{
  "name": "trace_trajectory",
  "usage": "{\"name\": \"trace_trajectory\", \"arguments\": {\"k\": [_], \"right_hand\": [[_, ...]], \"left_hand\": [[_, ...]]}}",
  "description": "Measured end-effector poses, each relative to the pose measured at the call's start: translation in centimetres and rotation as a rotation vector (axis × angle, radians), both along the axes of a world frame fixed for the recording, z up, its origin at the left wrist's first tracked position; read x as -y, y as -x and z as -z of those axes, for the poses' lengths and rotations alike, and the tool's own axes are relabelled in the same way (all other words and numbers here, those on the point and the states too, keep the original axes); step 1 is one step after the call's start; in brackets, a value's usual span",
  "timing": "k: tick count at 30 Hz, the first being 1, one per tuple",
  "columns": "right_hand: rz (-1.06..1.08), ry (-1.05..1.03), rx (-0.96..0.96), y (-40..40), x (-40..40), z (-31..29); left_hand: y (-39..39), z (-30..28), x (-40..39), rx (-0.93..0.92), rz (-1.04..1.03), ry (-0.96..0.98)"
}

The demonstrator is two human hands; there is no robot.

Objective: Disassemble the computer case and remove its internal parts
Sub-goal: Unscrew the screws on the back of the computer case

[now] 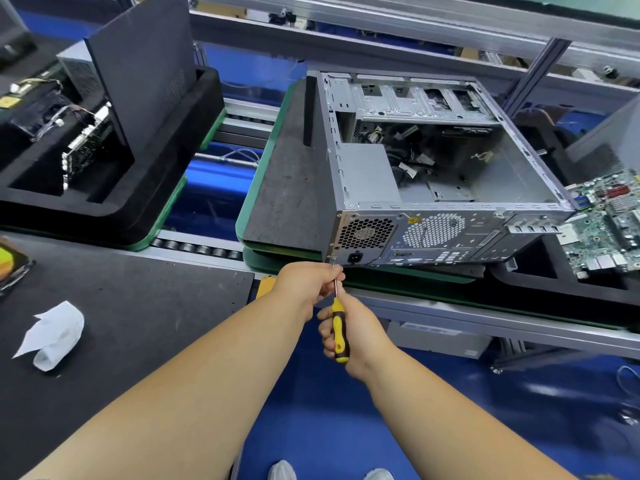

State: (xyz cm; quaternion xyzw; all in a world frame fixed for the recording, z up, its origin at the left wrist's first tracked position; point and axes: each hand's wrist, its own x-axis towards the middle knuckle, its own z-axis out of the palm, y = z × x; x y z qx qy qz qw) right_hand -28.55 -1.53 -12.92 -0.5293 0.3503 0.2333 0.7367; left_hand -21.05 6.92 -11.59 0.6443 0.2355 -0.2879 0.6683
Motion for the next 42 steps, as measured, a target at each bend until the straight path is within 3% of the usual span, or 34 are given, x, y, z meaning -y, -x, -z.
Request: {"name": "trace_trajectory", "arguments": {"k": [3,8,15,22,25,28,31,37,40,42], "right_hand": [[0.081,-0.305,0.013,0.5,1.0,0.3],[0.127,-0.572,0.051,0.8,0.8,0.4],[0.155,-0.265,0.118,1.1,-0.9,0.5],[0.122,-0.138,0.104,0.6,-1.0,0.0],[0.129,-0.123,0.104,0.5,-1.2,0.0],[0.153,-0.116,0.097,0.6,-1.7,0.1],[0.169,-0.115,0.087,0.5,-2.0,-0.2],[0.158,-0.033,0.033,0.3,-2.1,-0.6],[0.099,0.092,-0.039,-0.2,-2.0,-0.7],[0.009,0.352,0.042,-0.1,-1.8,-0.2]], "left_hand": [[-0.1,0.0,0.0,-0.009,-0.019,0.064],[-0.3,0.4,0.0,-0.021,-0.038,0.081],[-0.2,0.3,-0.3,-0.008,0.012,0.075],[-0.1,-0.1,-0.4,-0.012,0.039,0.093],[-0.4,0.0,-0.5,-0.013,0.08,0.003],[-0.6,0.3,-1.3,0.221,0.055,-0.267],[-0.3,0.1,-1.9,0.437,0.134,-0.267],[-1.0,0.1,-1.9,0.448,0.259,-0.219],[-1.3,-0.3,-2.0,0.426,0.277,-0.199],[-1.3,-0.3,-2.0,0.414,0.302,-0.186]]}}
